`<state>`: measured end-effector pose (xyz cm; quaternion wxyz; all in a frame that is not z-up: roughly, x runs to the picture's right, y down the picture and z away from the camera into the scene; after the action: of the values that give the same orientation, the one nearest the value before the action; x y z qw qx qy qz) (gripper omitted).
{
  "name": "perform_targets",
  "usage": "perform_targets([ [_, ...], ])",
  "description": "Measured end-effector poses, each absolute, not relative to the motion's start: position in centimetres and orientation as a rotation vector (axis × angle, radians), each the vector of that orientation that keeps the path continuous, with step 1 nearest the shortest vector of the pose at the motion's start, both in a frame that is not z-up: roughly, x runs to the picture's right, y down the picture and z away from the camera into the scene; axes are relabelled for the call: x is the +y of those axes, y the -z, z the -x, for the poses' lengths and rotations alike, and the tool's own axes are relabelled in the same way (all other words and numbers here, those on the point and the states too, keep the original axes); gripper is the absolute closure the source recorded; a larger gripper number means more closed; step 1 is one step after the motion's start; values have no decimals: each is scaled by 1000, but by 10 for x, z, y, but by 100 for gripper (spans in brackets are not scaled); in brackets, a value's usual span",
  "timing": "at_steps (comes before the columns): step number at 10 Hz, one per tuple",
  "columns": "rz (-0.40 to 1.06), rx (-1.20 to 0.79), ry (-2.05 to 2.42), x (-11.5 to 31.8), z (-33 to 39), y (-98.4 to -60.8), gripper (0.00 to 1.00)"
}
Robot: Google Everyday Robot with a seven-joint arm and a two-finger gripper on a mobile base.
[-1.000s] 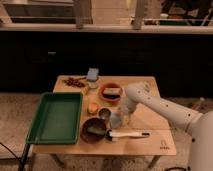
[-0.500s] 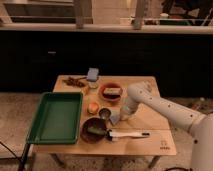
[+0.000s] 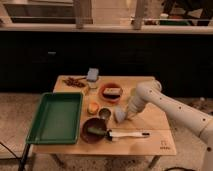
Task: Place towel in tray
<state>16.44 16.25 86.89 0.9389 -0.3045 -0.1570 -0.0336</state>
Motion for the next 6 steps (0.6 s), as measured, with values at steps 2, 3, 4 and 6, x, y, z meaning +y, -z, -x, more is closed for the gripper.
perform_targets([
  [2, 593, -319, 60, 151, -172, -858, 100],
  [3, 577, -319, 60, 145, -175, -851, 100],
  [4, 561, -322, 66, 138, -175, -844, 100],
  [6, 532, -333, 89, 126, -171, -831, 100],
])
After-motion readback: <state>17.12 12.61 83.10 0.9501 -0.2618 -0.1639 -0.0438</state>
